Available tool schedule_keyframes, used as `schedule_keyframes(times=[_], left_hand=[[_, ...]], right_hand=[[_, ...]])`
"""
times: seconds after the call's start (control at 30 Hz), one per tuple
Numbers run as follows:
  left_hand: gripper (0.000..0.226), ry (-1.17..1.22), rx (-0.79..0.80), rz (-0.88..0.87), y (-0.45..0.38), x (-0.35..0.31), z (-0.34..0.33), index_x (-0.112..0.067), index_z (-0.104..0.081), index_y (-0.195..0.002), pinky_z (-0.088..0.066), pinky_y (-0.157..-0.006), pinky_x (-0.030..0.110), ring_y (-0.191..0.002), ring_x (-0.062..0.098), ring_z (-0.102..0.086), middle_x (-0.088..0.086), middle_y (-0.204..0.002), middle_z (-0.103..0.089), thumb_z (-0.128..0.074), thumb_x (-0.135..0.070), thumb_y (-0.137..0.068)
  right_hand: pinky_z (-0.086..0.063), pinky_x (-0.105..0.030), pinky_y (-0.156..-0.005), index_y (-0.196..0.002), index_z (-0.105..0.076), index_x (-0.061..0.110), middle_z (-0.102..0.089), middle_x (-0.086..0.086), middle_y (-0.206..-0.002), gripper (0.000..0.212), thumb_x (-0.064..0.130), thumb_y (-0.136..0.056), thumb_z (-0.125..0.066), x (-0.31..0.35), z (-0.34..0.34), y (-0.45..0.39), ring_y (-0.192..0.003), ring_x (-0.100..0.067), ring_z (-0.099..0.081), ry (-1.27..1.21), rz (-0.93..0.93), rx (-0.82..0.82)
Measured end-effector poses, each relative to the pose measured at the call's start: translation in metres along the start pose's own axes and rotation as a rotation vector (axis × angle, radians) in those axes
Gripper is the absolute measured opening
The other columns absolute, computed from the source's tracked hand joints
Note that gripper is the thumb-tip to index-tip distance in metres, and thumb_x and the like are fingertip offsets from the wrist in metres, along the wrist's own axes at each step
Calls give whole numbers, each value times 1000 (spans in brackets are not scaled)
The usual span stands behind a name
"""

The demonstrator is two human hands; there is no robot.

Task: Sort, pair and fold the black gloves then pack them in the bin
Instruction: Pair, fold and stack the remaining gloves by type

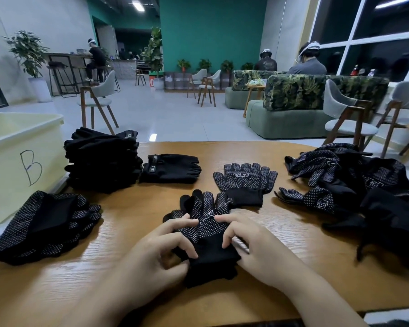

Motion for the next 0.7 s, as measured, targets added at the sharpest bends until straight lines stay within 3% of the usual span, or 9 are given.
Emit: schedule_keyframes(times=[0.1,0.23,0.4,0.53,0.63,0.7], left_hand=[[10,-26,45,4,0,3,-1,-37,-63,-78,-29,-102,8,-132,-10,-32,-34,-131,-44,-67,-43,-71],[25,-59,180,45,-1,7,-6,-42,-62,-76,-24,-109,15,-134,-15,-21,-39,-131,-40,-69,-62,-65],[21,-100,246,41,-1,9,-7,-47,-63,-73,-14,-104,5,-135,-17,-13,-43,-131,-35,-69,-65,-64],[19,-75,289,117,-2,9,-6,-46,-66,-72,-12,-104,4,-133,-22,-8,-40,-133,-37,-71,-61,-62],[40,49,308,222,-14,5,4,-40,-69,-78,-22,-100,4,-127,-20,-26,-34,-126,-47,-65,-75,-58],[30,-28,155,246,-30,8,12,-34,-67,-83,-34,-91,8,-111,-12,-48,-26,-108,-59,-69,-61,-67]], right_hand=[[-30,-5,-94,-74,-54,35,-39,33,-131,43,-6,-86,-47,-1,-2,-1,-122,16,-35,28,-16,37],[-29,-1,-81,-74,-64,32,-42,33,-126,48,-9,-84,-42,-2,-2,-1,-105,21,-41,56,-38,75],[-32,-2,-83,-75,-70,26,-48,29,-124,49,-13,-82,-42,-2,-1,-1,-104,18,-46,0,-46,42],[-38,-2,-80,-82,-65,30,-52,30,-119,51,-15,-83,-39,4,11,-9,-108,8,-51,-97,-62,-93],[-45,-13,-83,-87,-64,36,-58,27,-114,56,-14,-83,-38,4,21,-24,-100,-2,-60,-152,-104,-136],[-49,-25,-75,-93,-63,40,-64,22,-98,51,-6,-87,-41,0,24,-37,-77,-9,-61,-115,-174,-117]])
Point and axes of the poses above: each hand's wrist, its own y-axis away from the middle knuckle, its own z-axis out of the back of the hand, x = y × z, the point moved 4 cm from there along -y, towards the middle knuckle
